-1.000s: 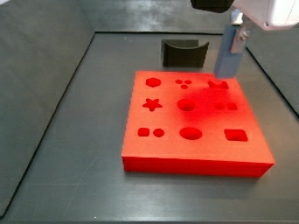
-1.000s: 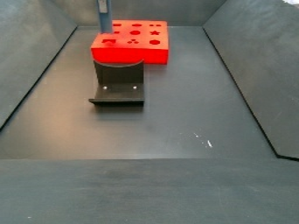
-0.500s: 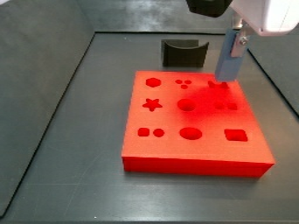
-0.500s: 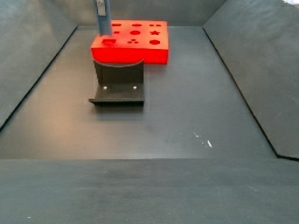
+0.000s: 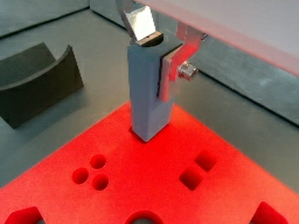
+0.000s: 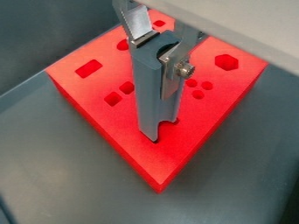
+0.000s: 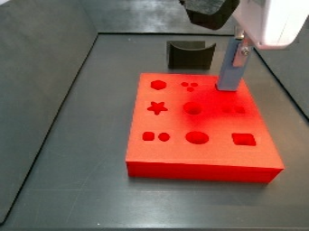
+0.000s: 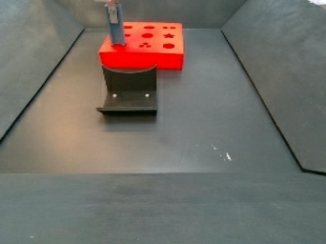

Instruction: Insert the arch object.

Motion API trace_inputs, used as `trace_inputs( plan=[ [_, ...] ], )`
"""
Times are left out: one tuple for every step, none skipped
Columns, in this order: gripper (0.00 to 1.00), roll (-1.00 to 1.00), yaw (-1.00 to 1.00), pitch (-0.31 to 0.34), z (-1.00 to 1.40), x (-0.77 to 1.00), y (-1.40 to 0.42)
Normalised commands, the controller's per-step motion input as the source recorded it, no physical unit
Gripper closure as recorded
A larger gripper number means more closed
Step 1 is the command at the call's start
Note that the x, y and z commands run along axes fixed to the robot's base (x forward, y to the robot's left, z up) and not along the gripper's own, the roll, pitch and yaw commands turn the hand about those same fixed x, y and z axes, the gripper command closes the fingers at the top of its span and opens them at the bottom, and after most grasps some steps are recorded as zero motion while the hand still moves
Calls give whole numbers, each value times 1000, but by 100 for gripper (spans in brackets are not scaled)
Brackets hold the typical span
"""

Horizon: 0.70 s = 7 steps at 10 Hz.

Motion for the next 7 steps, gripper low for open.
trace_inputs(
  plan=[
    [100, 0, -114, -7, -209, 0, 0],
    [100, 0, -97, -9, -223, 0, 0],
    [100, 0, -89, -11, -280, 0, 0],
    [100, 16, -77, -9, -420, 31, 0],
    [100, 54, -91, -11, -437, 0, 0],
    [100, 36, -86, -21, -389, 0, 0],
    [100, 31, -80, -36, -366, 0, 0]
  ],
)
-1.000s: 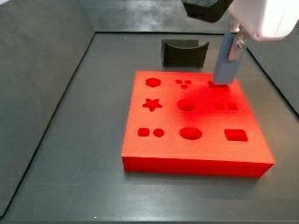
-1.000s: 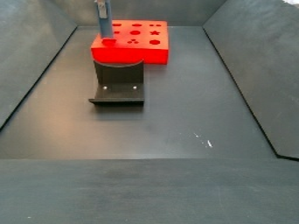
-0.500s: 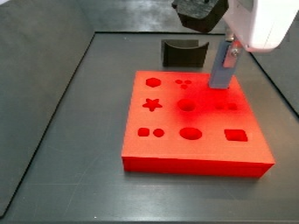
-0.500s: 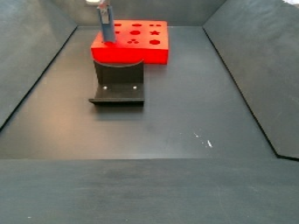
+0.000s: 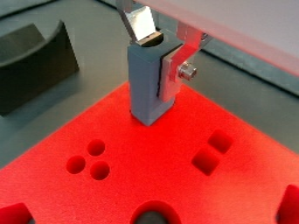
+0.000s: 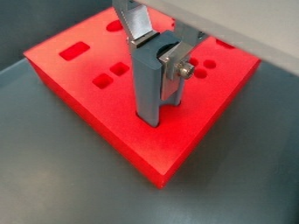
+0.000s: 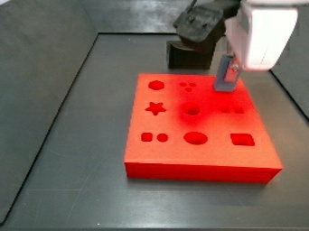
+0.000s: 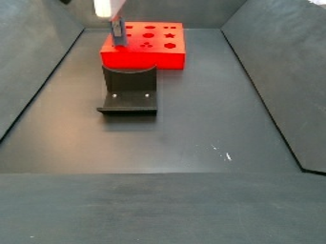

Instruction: Insert the arch object.

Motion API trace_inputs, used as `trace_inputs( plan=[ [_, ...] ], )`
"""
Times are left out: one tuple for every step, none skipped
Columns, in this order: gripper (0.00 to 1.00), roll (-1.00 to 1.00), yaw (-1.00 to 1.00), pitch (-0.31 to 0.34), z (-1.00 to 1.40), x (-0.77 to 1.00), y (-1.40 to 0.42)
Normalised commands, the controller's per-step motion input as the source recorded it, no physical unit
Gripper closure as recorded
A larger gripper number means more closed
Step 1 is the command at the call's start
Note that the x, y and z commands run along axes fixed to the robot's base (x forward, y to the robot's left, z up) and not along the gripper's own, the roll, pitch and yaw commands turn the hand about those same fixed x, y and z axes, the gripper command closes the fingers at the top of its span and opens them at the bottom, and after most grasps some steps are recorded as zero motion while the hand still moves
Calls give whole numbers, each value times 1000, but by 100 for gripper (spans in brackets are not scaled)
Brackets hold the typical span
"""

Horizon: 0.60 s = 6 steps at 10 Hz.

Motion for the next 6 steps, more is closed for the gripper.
trace_inputs(
  plan=[
    [100, 34, -77, -40, -360, 0, 0],
    [100, 44, -77, -36, -343, 0, 0],
    [100, 43, -57, -36, -317, -40, 0],
    [100, 36, -49, -33, -274, -94, 0],
    [100, 23, -31, 0, -129, -34, 0],
    [100, 0, 0, 0, 0, 0, 0]
  ],
)
